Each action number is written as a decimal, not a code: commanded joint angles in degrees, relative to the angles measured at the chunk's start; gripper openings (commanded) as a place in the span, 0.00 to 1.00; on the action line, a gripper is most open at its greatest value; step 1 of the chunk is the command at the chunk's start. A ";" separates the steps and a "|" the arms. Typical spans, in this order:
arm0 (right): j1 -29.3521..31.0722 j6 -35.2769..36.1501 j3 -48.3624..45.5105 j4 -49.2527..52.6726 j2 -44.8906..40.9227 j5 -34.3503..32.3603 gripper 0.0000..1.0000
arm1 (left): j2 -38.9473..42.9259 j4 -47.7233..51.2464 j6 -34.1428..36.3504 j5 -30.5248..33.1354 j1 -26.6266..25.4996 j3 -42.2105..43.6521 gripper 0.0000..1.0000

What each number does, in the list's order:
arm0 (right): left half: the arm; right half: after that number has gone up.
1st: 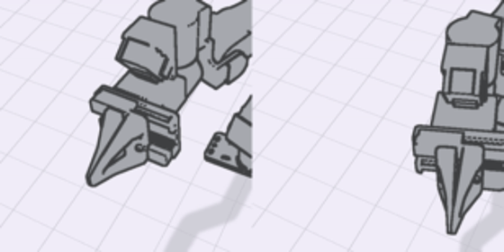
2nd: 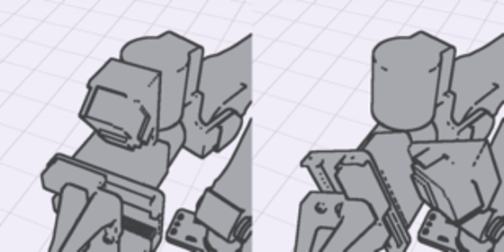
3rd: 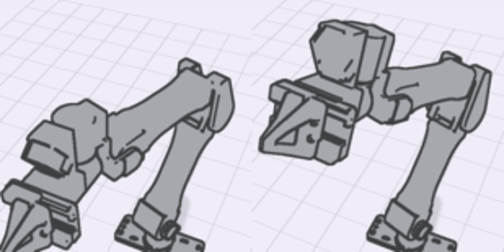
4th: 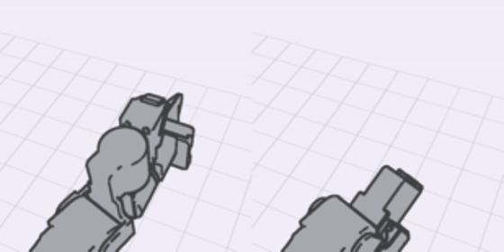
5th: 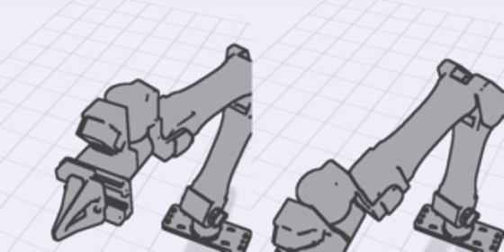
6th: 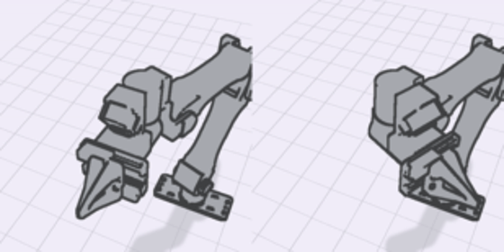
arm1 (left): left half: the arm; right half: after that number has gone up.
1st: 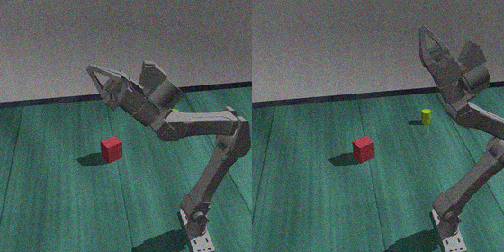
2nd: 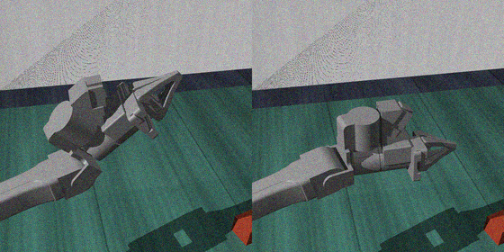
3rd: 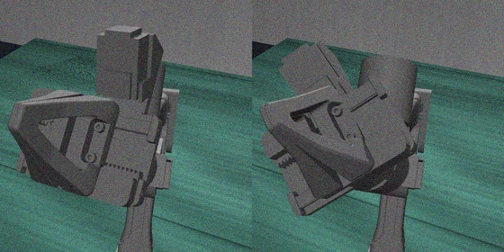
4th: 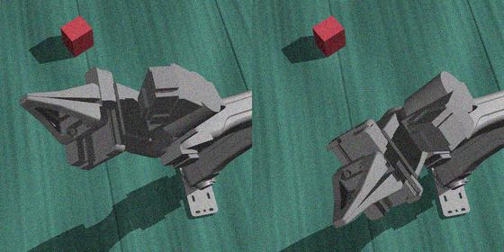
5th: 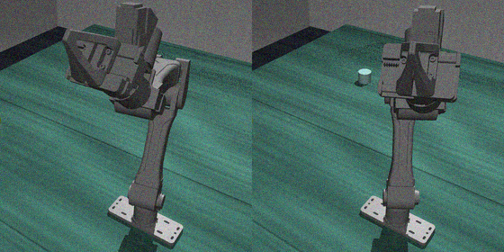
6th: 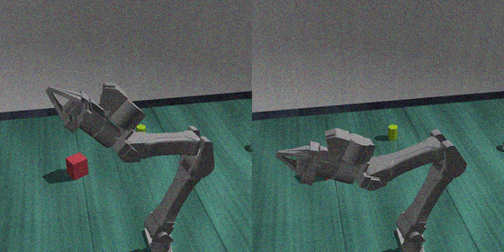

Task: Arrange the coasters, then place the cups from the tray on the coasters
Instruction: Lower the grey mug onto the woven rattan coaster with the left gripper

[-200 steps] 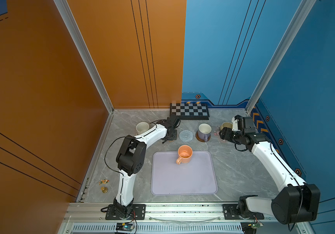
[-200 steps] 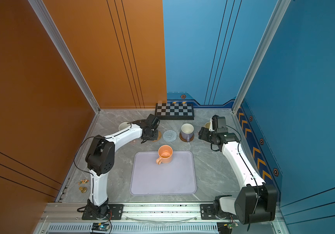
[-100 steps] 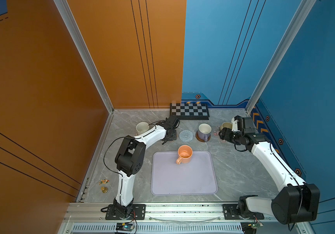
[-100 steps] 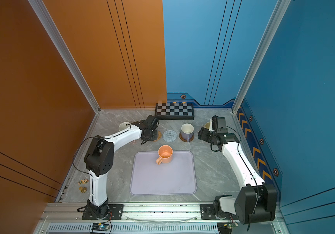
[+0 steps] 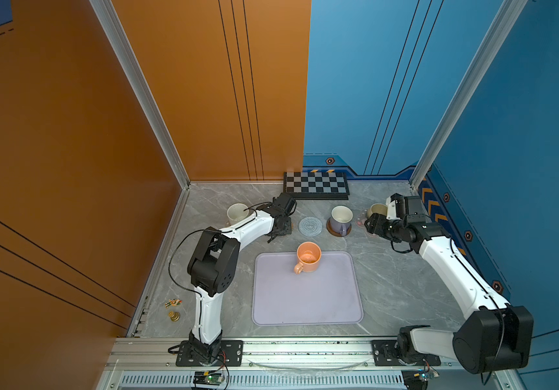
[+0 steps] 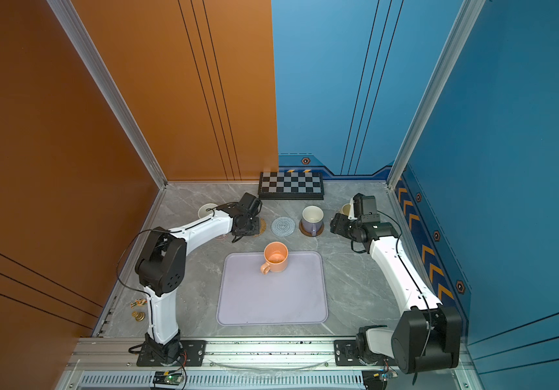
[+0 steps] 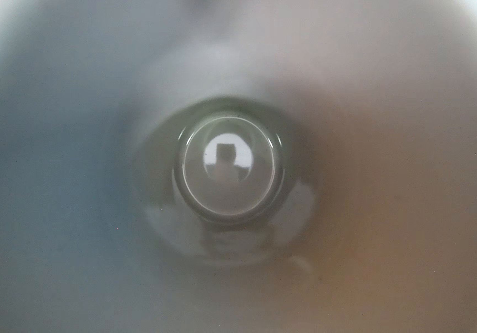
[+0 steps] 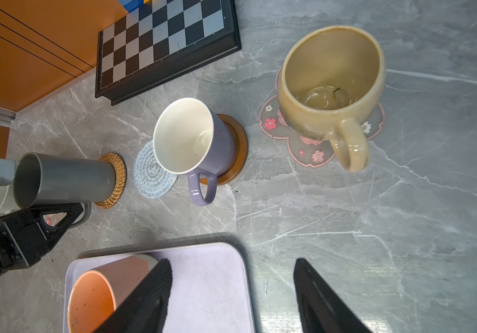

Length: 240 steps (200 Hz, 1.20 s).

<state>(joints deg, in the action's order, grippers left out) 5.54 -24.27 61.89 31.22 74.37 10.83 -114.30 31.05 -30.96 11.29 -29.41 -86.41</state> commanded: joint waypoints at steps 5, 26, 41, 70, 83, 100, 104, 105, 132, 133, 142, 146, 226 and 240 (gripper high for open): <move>-0.22 -0.69 -0.85 -0.81 -1.01 0.97 0.70 | 1.12 1.65 0.37 0.58 0.79 0.57 0.01; -0.27 -0.69 -1.02 -0.81 -1.41 0.87 0.70 | 0.49 1.65 0.11 0.24 0.62 0.19 0.05; -0.25 -0.69 -1.12 -0.82 -1.63 0.93 0.70 | 0.64 1.57 -0.29 0.38 0.47 0.27 0.08; -0.31 -0.78 -1.05 -0.81 -1.90 1.13 0.70 | 1.42 1.56 -0.16 0.32 0.33 0.61 0.16; -0.23 -0.86 -1.00 -0.81 -2.12 1.34 0.70 | 1.71 1.68 -0.24 0.26 0.26 0.76 0.19; -0.27 -0.86 -1.39 -0.81 -2.66 1.30 0.70 | 1.76 1.65 -0.43 -0.12 0.15 0.87 0.24; -0.22 -0.86 -1.54 -0.81 -2.86 1.32 0.70 | 1.76 1.67 -0.50 -0.08 0.11 0.89 0.26; -0.22 -0.86 -1.54 -0.81 -2.86 1.32 0.70 | 1.74 1.66 -0.55 -0.10 0.08 0.89 0.26; -0.26 -0.86 -2.32 -0.73 -3.85 1.21 0.70 | 1.70 1.65 -0.87 0.20 -0.56 0.98 0.29; -0.27 -0.86 -2.31 -0.73 -3.87 1.21 0.70 | 1.71 1.65 -0.91 0.21 -0.60 0.98 0.29; -0.31 -0.78 -2.60 -0.72 -4.23 1.14 0.70 | 1.88 1.66 -0.95 0.25 -0.74 0.98 0.29; -0.27 -0.78 -2.65 -0.72 -4.32 1.12 0.70 | 1.86 1.65 -1.05 0.30 -0.87 0.98 0.29; -0.36 -0.51 -3.51 -0.37 -6.25 1.04 0.70 | 3.97 1.66 -2.03 0.37 -1.84 1.84 0.29; -0.37 -0.60 -3.62 -0.29 -6.55 1.12 0.70 | 4.38 1.72 -2.26 0.28 -1.96 2.03 0.29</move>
<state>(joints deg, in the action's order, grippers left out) 5.54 -24.32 59.13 30.83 69.10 11.81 -112.40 31.38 -32.03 11.31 -30.79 -85.34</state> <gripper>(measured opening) 0.699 0.292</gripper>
